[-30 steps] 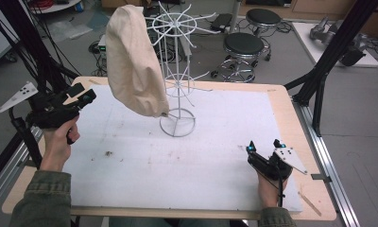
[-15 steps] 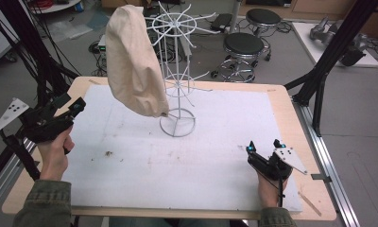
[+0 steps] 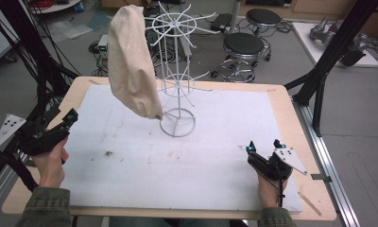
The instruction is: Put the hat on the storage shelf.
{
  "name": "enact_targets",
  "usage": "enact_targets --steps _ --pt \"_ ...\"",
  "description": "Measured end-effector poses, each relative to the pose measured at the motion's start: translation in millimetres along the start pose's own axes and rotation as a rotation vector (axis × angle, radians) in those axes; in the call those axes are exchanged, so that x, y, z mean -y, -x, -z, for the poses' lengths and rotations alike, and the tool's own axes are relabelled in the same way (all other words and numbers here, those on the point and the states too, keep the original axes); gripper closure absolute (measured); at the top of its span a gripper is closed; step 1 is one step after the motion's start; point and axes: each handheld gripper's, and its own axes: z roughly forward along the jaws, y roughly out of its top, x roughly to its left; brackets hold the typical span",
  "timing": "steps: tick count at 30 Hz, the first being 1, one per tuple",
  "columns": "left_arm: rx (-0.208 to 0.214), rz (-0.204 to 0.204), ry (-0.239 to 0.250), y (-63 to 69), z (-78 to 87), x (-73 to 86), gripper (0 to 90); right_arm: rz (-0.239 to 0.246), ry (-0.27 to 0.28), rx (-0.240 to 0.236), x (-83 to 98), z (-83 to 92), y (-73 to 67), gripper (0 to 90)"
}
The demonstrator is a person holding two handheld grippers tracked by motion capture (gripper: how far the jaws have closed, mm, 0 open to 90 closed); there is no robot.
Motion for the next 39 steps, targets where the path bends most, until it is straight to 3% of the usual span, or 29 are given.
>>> enact_targets --steps 3,9,13,17,25,29,32,39 --pt "-0.037 -0.028 -0.007 -0.2 3.4 8.7 26.7 -0.002 -0.003 -0.002 0.1 0.1 -0.2 11.1" --pt "-0.076 -0.02 -0.015 -3.3 8.1 25.5 25.7 0.0 0.001 -0.001 0.0 0.1 -0.1 11.1" --pt "-0.102 -0.035 -0.01 -4.3 11.0 33.5 25.7 -0.004 -0.006 -0.004 0.2 -0.1 -0.6 11.1" --pt "-0.127 -0.08 -0.018 -3.5 14.7 42.1 25.2 -0.003 -0.005 -0.004 0.2 -0.1 -0.9 11.1" --pt "-0.154 -0.105 -0.025 -4.4 20.7 54.8 24.4 -0.003 0.001 0.006 0.0 1.0 -0.7 11.1" --pt "-0.195 -0.134 -0.016 -5.1 28.5 59.5 23.7 0.0 0.005 0.01 -0.2 1.7 -1.2 11.1" --pt "-0.225 -0.155 -0.035 -6.9 35.9 66.3 23.7 -0.004 0.008 0.009 -0.4 2.6 -1.5 11.1" --pt "-0.256 -0.134 -0.056 -11.7 47.9 75.2 23.5 -0.028 0.014 0.0 -1.0 4.4 0.3 11.0"
